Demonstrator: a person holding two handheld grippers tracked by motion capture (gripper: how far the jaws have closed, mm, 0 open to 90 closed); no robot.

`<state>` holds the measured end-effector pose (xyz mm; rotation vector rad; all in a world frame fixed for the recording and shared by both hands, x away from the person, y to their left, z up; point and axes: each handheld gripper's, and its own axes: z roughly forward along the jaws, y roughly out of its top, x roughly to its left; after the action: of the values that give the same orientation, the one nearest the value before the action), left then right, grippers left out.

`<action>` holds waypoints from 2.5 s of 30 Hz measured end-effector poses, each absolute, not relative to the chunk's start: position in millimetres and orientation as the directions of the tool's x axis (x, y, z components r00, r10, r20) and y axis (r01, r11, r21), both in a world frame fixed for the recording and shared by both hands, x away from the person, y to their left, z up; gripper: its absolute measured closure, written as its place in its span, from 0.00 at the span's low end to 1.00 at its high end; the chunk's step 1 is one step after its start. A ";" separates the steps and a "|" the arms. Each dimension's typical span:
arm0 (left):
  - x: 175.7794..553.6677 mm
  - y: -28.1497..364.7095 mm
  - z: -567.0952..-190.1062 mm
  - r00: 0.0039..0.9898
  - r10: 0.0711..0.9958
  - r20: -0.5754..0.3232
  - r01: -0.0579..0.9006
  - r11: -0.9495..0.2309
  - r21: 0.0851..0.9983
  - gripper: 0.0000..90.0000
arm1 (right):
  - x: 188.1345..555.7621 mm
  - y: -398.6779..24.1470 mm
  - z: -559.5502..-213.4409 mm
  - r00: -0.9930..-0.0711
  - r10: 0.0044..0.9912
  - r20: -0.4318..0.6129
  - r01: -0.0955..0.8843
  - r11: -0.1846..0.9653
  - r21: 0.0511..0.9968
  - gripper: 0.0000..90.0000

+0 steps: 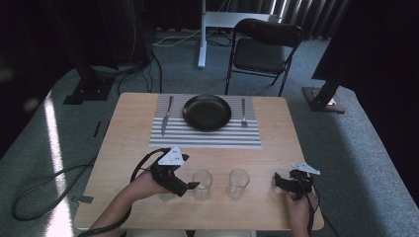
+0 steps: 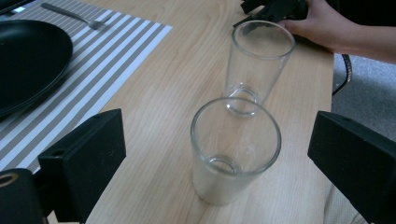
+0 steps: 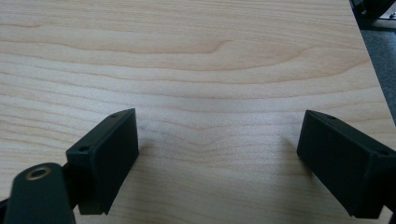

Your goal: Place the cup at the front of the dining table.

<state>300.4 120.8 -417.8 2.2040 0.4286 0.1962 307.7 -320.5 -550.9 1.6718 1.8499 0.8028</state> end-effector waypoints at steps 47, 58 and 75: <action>301.4 26.2 -422.3 0.968 0.251 0.011 0.166 -0.673 0.720 0.06 | 307.6 -320.6 -550.9 -0.106 0.994 0.013 0.688 0.065 0.723 0.13; 303.1 3.2 -423.8 0.964 0.265 0.029 0.179 -0.724 0.667 0.06 | 307.6 -320.6 -550.9 -0.106 0.994 0.013 0.688 0.064 0.723 0.13; 306.7 -29.1 -430.2 0.958 0.285 0.037 0.213 -0.791 0.574 0.06 | 307.6 -320.5 -550.8 -0.105 0.994 0.013 0.689 0.063 0.722 0.14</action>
<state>306.7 -29.1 -430.2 2.5123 0.3509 0.1620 307.6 -320.5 -550.8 1.6732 1.8487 0.8023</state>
